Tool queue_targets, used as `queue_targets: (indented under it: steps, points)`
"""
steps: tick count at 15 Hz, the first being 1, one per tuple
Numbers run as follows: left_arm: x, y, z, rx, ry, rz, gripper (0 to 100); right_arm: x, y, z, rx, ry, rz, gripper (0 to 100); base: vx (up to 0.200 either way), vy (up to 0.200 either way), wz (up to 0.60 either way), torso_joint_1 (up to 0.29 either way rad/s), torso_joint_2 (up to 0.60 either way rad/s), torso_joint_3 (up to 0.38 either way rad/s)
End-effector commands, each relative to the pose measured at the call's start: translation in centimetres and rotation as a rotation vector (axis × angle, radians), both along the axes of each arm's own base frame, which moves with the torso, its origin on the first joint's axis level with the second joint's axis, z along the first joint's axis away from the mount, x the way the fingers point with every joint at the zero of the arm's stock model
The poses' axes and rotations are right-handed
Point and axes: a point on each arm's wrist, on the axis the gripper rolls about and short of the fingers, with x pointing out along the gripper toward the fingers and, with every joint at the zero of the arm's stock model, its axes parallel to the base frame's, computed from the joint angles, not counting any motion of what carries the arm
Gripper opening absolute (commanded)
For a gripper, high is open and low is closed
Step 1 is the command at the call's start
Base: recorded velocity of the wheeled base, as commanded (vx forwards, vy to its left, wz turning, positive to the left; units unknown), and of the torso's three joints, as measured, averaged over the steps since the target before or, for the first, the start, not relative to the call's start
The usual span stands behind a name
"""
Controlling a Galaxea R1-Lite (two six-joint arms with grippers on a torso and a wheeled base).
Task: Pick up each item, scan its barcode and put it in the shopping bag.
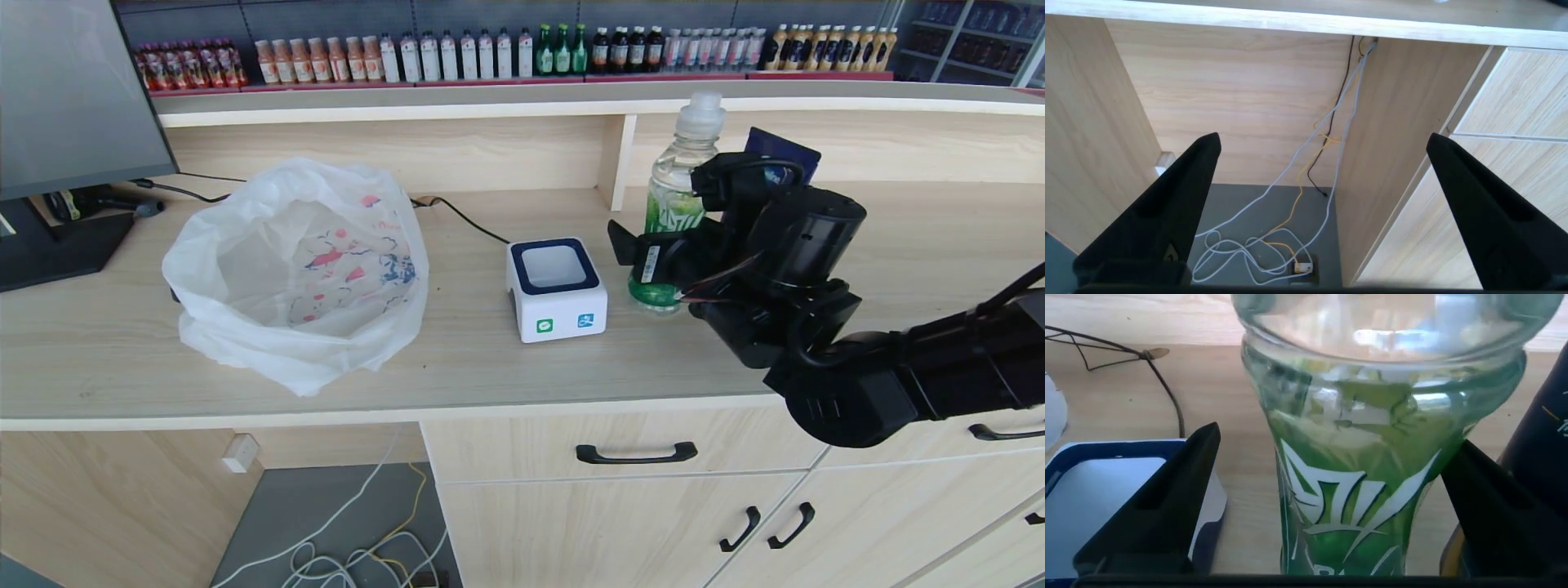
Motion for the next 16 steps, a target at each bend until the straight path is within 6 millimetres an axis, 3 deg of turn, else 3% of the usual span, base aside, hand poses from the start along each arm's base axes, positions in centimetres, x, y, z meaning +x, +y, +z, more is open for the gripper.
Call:
queue_targets:
  steps: [1,11,16]
  points:
    - [0.0,0.0,0.0,0.000,0.000,0.000,100,0.4,0.0,-0.4,-0.003,0.001,-0.007,100,0.000,0.000,0.00,0.000,0.00,0.000]
    - [0.0,0.0,0.0,0.000,0.000,0.000,100,1.6,-0.6,-1.1,-0.005,-0.003,-0.033,100,0.000,0.000,0.00,0.000,0.00,0.000]
    - [0.0,0.0,0.0,0.001,0.000,0.000,100,1.3,0.2,-1.4,-0.012,0.006,-0.012,100,0.000,0.000,0.00,0.000,0.00,0.000]
